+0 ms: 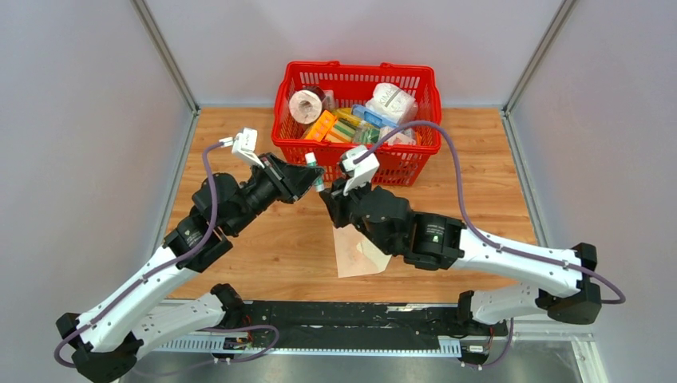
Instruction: Place the letter into the envelope and seal it
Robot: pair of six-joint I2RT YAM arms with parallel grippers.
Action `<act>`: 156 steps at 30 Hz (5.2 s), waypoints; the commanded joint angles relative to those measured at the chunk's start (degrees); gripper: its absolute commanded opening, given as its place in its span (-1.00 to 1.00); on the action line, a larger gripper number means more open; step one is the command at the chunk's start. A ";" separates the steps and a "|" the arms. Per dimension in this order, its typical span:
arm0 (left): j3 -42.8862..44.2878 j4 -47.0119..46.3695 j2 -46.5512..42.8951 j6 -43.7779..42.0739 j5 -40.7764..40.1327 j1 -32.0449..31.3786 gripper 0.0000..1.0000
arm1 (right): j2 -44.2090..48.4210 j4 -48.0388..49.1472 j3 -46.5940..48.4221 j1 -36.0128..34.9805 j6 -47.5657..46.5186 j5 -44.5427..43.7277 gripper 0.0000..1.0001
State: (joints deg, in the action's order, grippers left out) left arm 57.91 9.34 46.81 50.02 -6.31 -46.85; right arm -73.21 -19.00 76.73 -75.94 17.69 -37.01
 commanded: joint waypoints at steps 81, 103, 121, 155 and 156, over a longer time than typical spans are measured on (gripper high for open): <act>-1.84 -11.37 -1.02 -0.01 1.82 -0.61 -1.00 | -3.25 -3.67 7.73 -1.05 -2.93 -8.76 0.32; -3.33 -20.67 -1.55 -1.94 17.97 -0.61 -1.00 | 14.06 21.26 -13.96 13.27 4.71 48.41 -0.53; -3.68 -21.40 -2.77 -3.17 16.43 -0.70 -1.00 | 14.15 13.77 -13.02 15.83 9.30 43.92 0.22; -0.43 -11.01 -0.22 -0.45 8.23 -0.70 -1.00 | 5.79 4.50 -0.60 1.32 -9.96 12.63 -0.59; -0.95 -11.88 -0.22 -0.62 9.28 -0.70 -1.00 | 6.84 4.94 -1.83 2.02 -9.09 15.63 -0.59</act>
State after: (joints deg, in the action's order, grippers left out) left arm 55.57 -0.03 47.22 50.02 -1.23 -47.55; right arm -71.53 -18.31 77.95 -75.26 8.67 -33.80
